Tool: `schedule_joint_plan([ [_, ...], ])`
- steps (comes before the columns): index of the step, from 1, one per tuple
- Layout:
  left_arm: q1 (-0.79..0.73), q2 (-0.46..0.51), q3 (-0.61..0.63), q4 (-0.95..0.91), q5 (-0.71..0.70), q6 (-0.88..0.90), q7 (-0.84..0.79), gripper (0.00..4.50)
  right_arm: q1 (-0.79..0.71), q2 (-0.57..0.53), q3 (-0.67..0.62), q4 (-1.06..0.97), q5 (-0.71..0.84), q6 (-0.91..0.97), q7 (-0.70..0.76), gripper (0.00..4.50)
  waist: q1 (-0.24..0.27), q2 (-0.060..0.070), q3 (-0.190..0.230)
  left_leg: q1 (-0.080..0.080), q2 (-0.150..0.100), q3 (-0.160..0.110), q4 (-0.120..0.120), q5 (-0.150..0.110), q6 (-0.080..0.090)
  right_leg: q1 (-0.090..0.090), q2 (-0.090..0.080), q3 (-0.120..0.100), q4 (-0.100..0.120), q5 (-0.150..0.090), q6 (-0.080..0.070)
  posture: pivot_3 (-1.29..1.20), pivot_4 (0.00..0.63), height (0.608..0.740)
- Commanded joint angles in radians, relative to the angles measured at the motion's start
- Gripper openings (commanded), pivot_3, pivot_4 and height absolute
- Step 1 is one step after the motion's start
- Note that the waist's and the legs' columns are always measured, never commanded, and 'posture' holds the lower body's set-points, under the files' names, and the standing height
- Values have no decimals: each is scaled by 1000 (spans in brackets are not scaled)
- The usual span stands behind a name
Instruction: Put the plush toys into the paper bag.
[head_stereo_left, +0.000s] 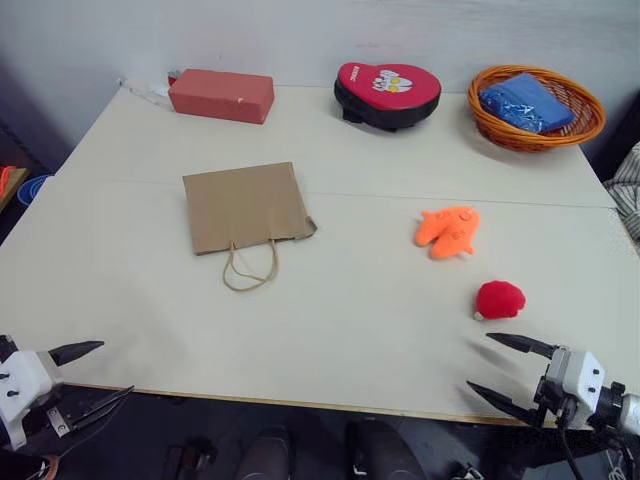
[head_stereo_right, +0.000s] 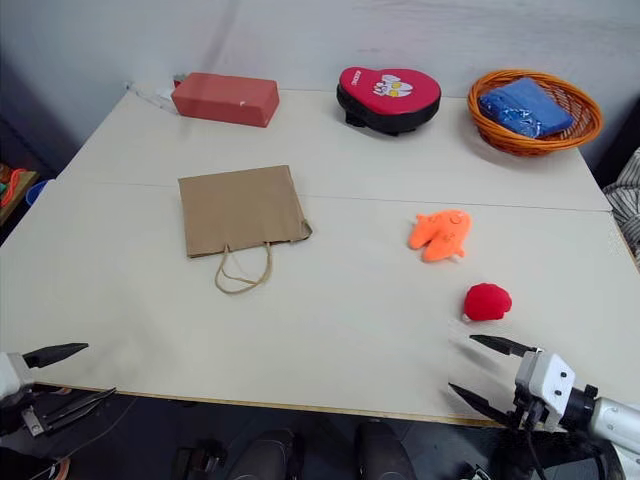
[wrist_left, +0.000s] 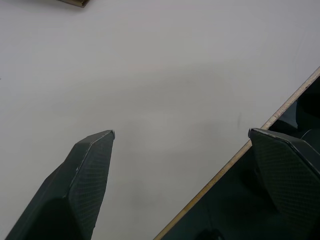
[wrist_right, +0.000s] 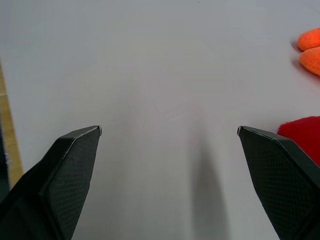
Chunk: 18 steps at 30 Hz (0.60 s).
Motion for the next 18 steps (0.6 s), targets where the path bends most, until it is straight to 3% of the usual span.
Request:
schedule_joint_plan([
  [1, -7, 19, 13, -23, -54, 23, -24, 4500, 12, 1, 6, -24, -8, -24, -2, 4463, 0, 0, 0, 0, 0, 0, 0, 0, 0, 0, 0, 0, 0, 0, 0, 0, 150, 740],
  [5, -31, 44, 7, -88, -125, 138, -26, 4500, 36, 9, 39, -77, -12, 13, -22, 4463, 3, 0, 0, 0, 0, -1, 0, 0, 0, 0, 0, -1, 0, 0, 0, 0, 150, 740],
  [8, -91, 106, -37, -118, -144, 233, -24, 4500, 18, 91, 47, -173, 93, -10, -55, 4463, 3, 0, 0, 0, 0, -1, 1, 0, -1, 0, 0, -1, 0, 0, 0, 0, 150, 740],
  [10, -185, 148, -92, -120, -144, 269, -11, 4500, 2, 114, 59, -261, 156, 76, -105, 4463, 1, 2, 0, 0, 0, -2, 1, 1, -2, 0, 0, -2, 2, 0, 0, 0, 150, 740],
  [12, -331, 170, -201, -98, -111, 272, 3, 4500, 3, 105, 86, -357, 245, 207, -140, 4463, 3, 4, 0, 0, -1, -1, 2, 1, -2, 0, 0, -1, 4, 0, 0, 0, 150, 740],
  [18, -789, 165, -560, 113, 82, 185, -34, 4500, -117, 191, 154, -458, 200, 215, -255, 4463, 3, 3, 0, -1, -1, -2, 3, 5, -8, -2, 1, -1, 7, 0, 1, 0, 150, 740],
])
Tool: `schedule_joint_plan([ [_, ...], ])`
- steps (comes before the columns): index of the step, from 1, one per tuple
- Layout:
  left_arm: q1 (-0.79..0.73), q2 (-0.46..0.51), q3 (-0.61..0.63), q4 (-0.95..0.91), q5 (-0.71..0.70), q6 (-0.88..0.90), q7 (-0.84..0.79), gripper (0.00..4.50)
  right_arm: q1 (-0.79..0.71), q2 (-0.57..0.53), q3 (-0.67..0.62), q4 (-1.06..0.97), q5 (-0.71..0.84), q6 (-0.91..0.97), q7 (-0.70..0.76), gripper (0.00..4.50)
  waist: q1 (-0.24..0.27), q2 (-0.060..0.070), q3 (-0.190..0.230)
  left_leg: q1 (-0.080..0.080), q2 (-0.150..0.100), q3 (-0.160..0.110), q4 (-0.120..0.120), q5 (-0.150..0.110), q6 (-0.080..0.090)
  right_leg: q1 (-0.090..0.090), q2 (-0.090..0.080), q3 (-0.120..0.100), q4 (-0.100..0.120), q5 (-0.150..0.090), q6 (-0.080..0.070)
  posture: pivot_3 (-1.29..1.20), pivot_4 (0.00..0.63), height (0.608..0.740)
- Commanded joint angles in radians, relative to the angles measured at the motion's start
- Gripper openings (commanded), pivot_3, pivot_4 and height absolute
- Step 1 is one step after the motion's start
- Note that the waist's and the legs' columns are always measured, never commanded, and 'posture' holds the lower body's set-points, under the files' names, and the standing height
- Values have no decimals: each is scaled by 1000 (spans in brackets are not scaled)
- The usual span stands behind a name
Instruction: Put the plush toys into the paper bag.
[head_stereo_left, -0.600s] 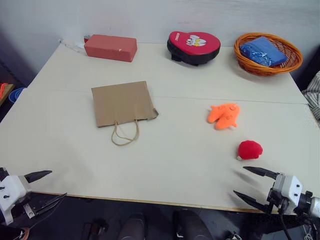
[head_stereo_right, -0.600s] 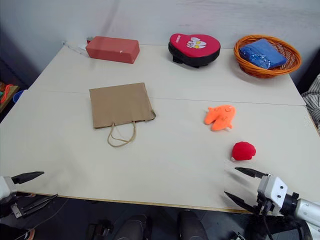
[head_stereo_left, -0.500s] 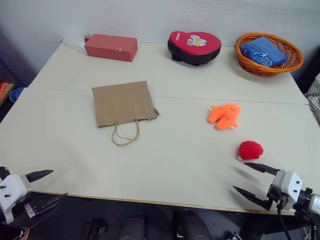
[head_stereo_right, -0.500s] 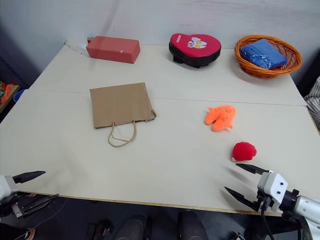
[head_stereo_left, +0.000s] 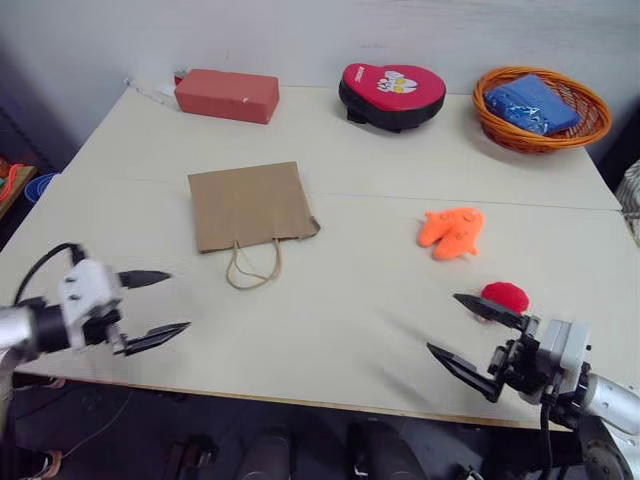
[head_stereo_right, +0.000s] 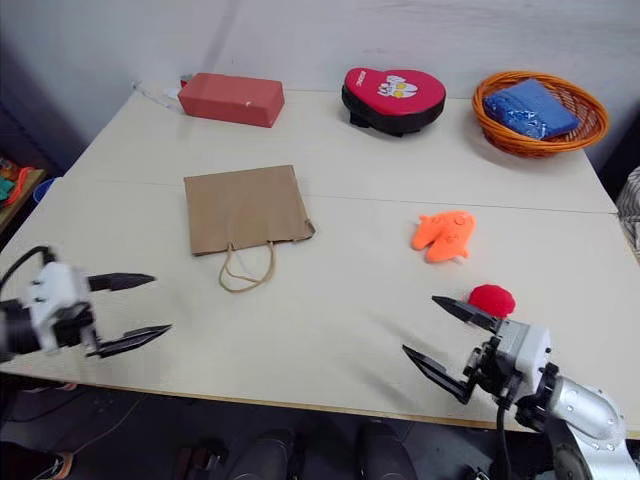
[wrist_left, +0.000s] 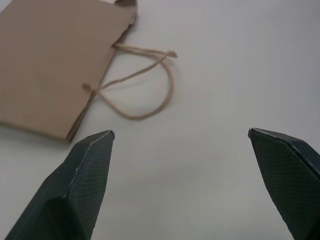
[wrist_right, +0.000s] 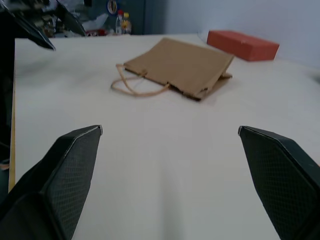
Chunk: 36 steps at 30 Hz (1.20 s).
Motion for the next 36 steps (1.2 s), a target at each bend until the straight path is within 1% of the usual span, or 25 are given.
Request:
schedule_joint_plan([
  [1, -199, -18, -166, 137, 102, -60, -51, 4500, -45, 31, 35, -70, -26, 10, -69, 4463, -3, 0, 0, -1, 0, 0, 0, 0, 0, -1, 1, 0, 0, 0, 0, 0, 150, 740],
  [4, -337, -59, -284, 273, 195, -156, -78, 4500, -67, 47, 67, -89, -51, 7, -90, 4463, -6, 0, 0, -1, 0, 1, 1, 1, -1, -3, 2, 1, 5, 0, 0, 0, 150, 740],
  [7, -437, -126, -330, 378, 219, -214, -79, 4500, -81, 57, 76, -94, -68, 3, -112, 4463, -2, -1, 0, -5, 0, 2, 2, 1, -1, -8, 2, 1, 6, 0, 0, 0, 150, 740],
  [9, -462, -142, -351, 415, 233, -252, -99, 4098, -80, 57, 73, -97, -75, 0, -123, 4500, -3, -2, -1, -9, 0, 2, 4, 1, -1, -11, 2, 2, 8, 0, 0, 0, 150, 740],
  [10, -470, -144, -360, 435, 247, -278, -102, 3987, -78, 56, 70, -98, -78, -2, -127, 4500, -3, -2, -1, -11, 0, 2, 5, 1, -1, -13, 2, 2, 9, 0, 0, 0, 150, 740],
  [12, -495, -153, -368, 488, 266, -311, -92, 3359, -69, 59, 60, -100, -75, -1, -142, 4500, -4, -2, -1, -16, 0, 2, 9, 1, -1, -17, 2, 2, 10, 0, 0, 0, 150, 740],
  [13, -507, -158, -371, 512, 273, -324, -90, 3141, -64, 58, 58, -100, -75, -3, -143, 4500, -3, -2, -1, -17, 1, 2, 11, 1, -2, -18, 2, 1, 10, 0, 0, 0, 150, 740],
  [15, -528, -172, -380, 554, 285, -357, -93, 2460, -48, 54, 59, -103, -78, -2, -146, 4500, 0, -2, -1, -17, 1, 1, 13, 1, -2, -18, 2, 1, 10, 0, 0, 0, 150, 740],
  [16, -538, -182, -384, 567, 285, -371, -99, 2228, -42, 52, 62, -105, -79, -1, -143, 4500, 0, -2, -1, -18, 1, 1, 15, 1, -2, -18, 2, 1, 10, 0, 0, 0, 150, 740],
  [17, -549, -193, -385, 575, 281, -377, -104, 1879, -36, 49, 63, -106, -80, -2, -141, 4500, 0, -2, -1, -18, 1, 1, 16, 1, -1, -17, 2, 1, 11, 0, 0, 0, 150, 740],
  [19, -570, -217, -380, 577, 259, -370, -117, 1205, -28, 49, 61, -106, -81, -6, -141, 4500, 1, -2, -1, -18, 0, 1, 18, 1, -1, -16, 2, 2, 11, 0, 1, 0, 150, 740],
  [23, -622, -289, -376, 528, 198, -305, -144, 11, 9, 34, 38, -106, -96, 4, -148, 4500, 3, -2, -1, -19, 0, 1, 19, 1, -1, -16, 2, 1, 12, 0, 1, 0, 150, 740],
  [26, -645, -349, -386, 458, 141, -238, -165, 11, 40, 26, 16, -119, -92, 29, -169, 4500, 4, -2, -1, -19, 0, 1, 19, 0, -1, -16, 2, 1, 12, 1, 1, 0, 150, 740],
  [27, -647, -370, -385, 422, 105, -194, -178, 11, 48, 29, 8, -126, -77, 46, -182, 4500, 3, -2, -1, -19, 0, 1, 19, 0, -1, -16, 2, 1, 12, 1, 1, 0, 150, 740],
  [28, -655, -407, -387, 368, 45, -112, -188, 11, 52, 39, -7, -135, -45, 73, -212, 4500, 2, -2, -1, -19, 0, 1, 19, 0, -1, -16, 2, 1, 14, 1, 1, 0, 150, 740],
  [30, -677, -470, -416, 284, -29, -1, -213, 11, 50, 42, -22, -149, -2, 111, -238, 4500, 1, -3, -1, -19, 0, 1, 19, 0, -1, -16, 2, 2, 17, 1, 1, 0, 150, 740],
  [33, -718, -553, -472, 220, -47, 92, -212, 11, 36, 1, 0, -174, 18, 191, -231, 4500, 0, -2, -1, -19, 0, 1, 21, 1, -1, -16, 2, 2, 17, 1, 1, 0, 150, 740],
  [34, -727, -568, -488, 203, -48, 122, -208, 0, 26, -6, 12, -175, 22, 230, -245, 4093, -2, -2, -1, -18, 0, 1, 21, 1, -1, -16, 2, 2, 16, 1, 1, 0, 150, 740],
  [36, -736, -588, -499, 172, -64, 162, -203, 0, -7, -20, 49, -158, -14, 271, -258, 3571, -7, -2, -1, -17, 0, 2, 21, 1, -1, -16, 4, 4, 16, 1, 1, 0, 150, 740],
])
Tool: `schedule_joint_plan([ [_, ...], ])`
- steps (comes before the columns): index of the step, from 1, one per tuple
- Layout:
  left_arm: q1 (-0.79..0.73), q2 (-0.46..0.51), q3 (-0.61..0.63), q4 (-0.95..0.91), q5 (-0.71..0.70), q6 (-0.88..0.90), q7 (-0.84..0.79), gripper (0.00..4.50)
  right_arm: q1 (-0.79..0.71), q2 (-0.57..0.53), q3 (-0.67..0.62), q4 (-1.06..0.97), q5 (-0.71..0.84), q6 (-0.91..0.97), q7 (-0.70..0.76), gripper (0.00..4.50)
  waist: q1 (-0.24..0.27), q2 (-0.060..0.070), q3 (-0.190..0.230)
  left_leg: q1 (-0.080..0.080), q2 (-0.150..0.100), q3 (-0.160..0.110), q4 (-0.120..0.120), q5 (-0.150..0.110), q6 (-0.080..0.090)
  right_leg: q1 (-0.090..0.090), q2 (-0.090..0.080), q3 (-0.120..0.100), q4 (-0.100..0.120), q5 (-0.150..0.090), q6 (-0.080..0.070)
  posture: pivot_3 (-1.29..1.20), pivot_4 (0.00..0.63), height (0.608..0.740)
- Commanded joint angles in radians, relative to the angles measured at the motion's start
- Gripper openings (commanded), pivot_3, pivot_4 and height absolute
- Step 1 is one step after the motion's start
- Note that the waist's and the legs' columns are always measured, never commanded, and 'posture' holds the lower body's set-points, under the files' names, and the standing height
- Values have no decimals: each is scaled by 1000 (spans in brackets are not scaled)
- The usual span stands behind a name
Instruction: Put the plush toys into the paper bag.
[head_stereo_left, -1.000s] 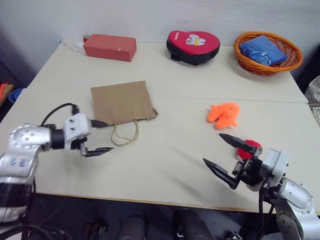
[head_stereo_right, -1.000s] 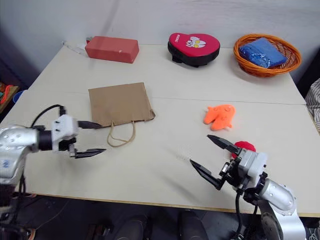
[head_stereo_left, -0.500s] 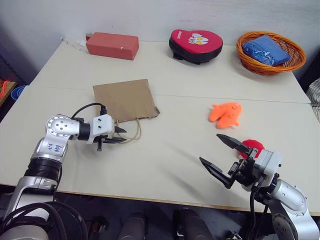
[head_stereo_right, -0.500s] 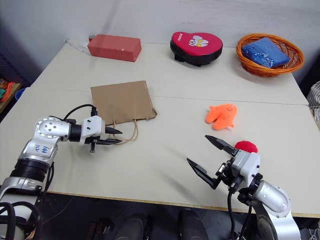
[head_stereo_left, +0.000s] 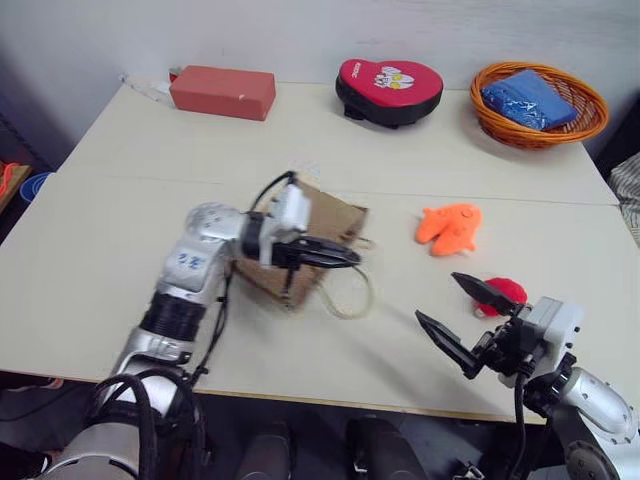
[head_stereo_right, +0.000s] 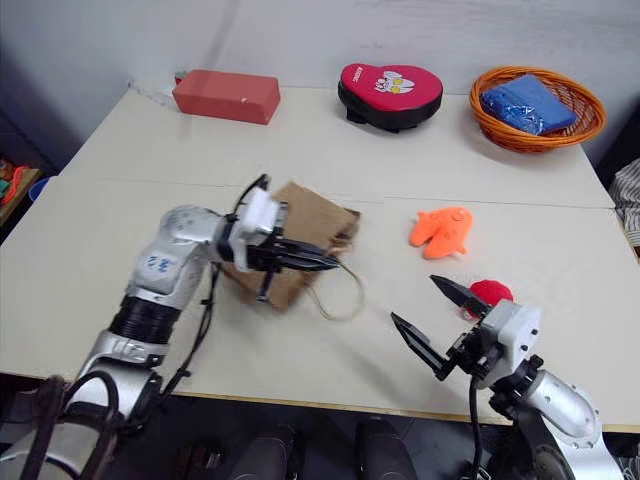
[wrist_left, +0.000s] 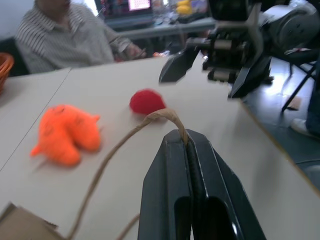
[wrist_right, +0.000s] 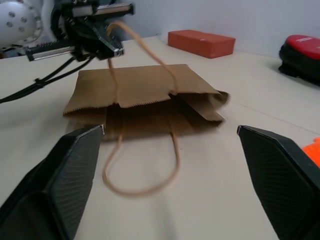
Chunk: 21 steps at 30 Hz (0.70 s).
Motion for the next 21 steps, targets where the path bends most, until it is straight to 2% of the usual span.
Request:
schedule_joint_plan([
  [1, -17, -17, -11, -73, -40, 75, 6, 0, -52, -20, 52, -3, -37, 70, -25, 3149, -5, 0, 0, 1, 0, 0, 0, 0, 0, 0, 1, 1, 0, 0, 0, 0, 150, 740],
  [6, 3, -9, 3, -102, -38, 93, 26, 0, -191, 1, 147, 42, -128, 137, -80, 1377, -5, 0, 0, 1, 0, -1, 0, 1, -1, -1, 1, 1, 1, 0, 0, 0, 150, 740],
  [10, 12, -16, 43, -121, -63, 127, 79, 0, -230, 3, 217, 72, -192, 128, -60, 39, 5, 0, 0, 0, 0, -1, 0, 1, -1, -2, 1, 1, 0, 0, 0, 0, 150, 740],
  [21, 44, -36, 93, -208, -132, 204, 171, 0, -352, 60, 284, 219, -285, 139, -80, 39, 3, 0, 0, -1, -1, -2, 0, 1, -2, -2, 0, 0, 0, 0, 0, 0, 150, 740],
])
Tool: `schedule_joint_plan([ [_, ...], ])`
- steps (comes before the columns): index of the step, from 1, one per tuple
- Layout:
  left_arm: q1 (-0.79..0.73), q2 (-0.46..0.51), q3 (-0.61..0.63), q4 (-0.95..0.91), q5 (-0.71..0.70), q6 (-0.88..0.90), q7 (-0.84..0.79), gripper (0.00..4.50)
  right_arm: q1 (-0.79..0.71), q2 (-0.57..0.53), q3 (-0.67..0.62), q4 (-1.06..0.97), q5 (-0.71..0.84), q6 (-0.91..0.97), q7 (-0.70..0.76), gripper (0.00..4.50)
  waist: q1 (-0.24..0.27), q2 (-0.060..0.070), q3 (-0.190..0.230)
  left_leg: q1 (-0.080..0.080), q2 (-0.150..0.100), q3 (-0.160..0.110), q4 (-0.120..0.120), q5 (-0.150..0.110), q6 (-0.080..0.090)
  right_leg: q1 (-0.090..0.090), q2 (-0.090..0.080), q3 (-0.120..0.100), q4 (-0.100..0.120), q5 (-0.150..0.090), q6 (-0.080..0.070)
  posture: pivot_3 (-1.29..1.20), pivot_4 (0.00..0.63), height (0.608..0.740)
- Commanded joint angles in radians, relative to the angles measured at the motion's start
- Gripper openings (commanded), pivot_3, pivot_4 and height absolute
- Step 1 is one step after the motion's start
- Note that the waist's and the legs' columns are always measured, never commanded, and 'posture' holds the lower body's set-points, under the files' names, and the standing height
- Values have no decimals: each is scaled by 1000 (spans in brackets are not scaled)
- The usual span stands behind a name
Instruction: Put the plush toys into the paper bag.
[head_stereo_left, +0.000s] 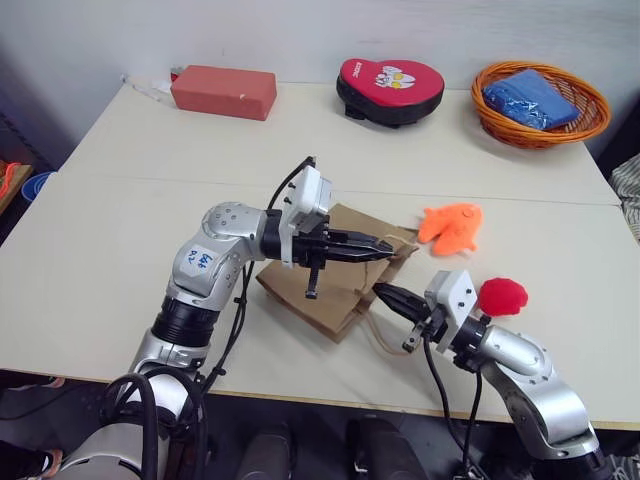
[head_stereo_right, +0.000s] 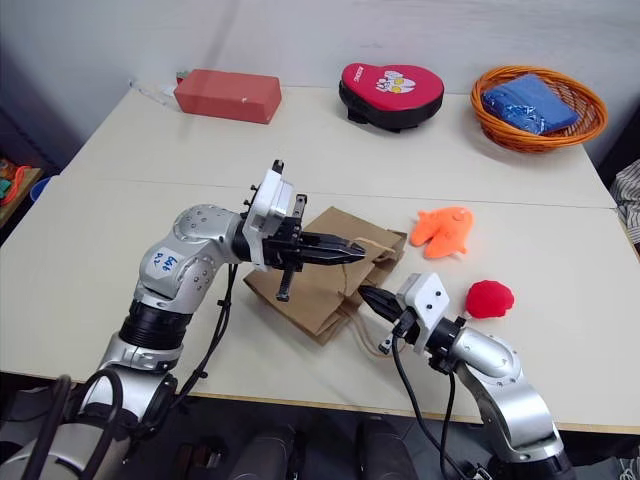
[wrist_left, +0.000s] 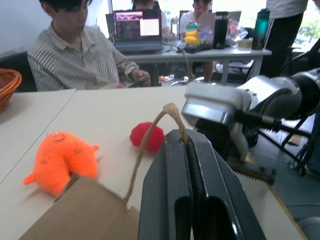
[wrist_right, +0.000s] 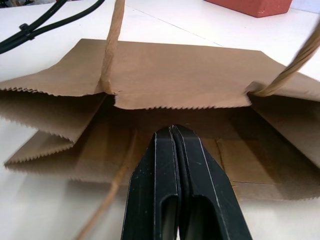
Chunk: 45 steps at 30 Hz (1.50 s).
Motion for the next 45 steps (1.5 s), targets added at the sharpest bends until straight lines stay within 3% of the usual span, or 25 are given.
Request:
schedule_joint_plan([
  [1, 3, 1, 46, -66, -58, 28, 25, 0, -37, 4, 23, 45, -45, -6, 2, 39, 0, 0, 0, 0, 0, 0, 0, 0, 0, 0, 0, 0, 0, 0, 0, 0, 150, 740],
  [9, -9, 0, 52, -68, -82, 48, 29, 0, -177, 79, 126, 214, -143, -95, 40, 39, -1, 0, 0, 0, 0, 0, 0, 0, -1, -1, 0, 0, 1, 0, 0, 0, 150, 740],
  [16, -33, 12, 65, -53, -108, 76, 11, 0, -306, 150, 137, 395, -178, -162, 55, 39, -3, 0, 0, 0, 0, 0, 0, 0, -1, -1, 0, 0, 1, 0, 0, 0, 150, 740],
  [25, -142, 29, 217, -14, -244, 170, 58, 0, -335, 171, 124, 571, -196, -249, 80, 39, -5, 0, 0, -1, 0, 0, 1, 1, -1, -2, 0, 0, 4, 0, 0, 0, 150, 740],
  [35, -213, 143, 281, 40, -286, 218, 16, 0, -332, 167, 128, 548, -189, -205, 104, 39, -20, 0, 0, 0, 0, -1, 0, 1, -2, -1, 0, -1, 5, 0, 0, 0, 150, 740],
  [41, -178, 133, 277, 29, -279, 194, 40, 0, -316, 178, 89, 473, -148, -228, 91, 39, -25, 0, 0, -1, 0, -1, 0, 1, -2, -1, 0, -1, 4, 0, 0, 0, 150, 740],
  [45, -133, 122, 239, 7, -240, 149, 39, 0, -281, 141, 34, 314, -32, -117, 131, 196, -24, 0, 0, -1, 0, -1, 0, 1, -2, -2, 0, -1, 5, 0, 0, 0, 150, 740],
])
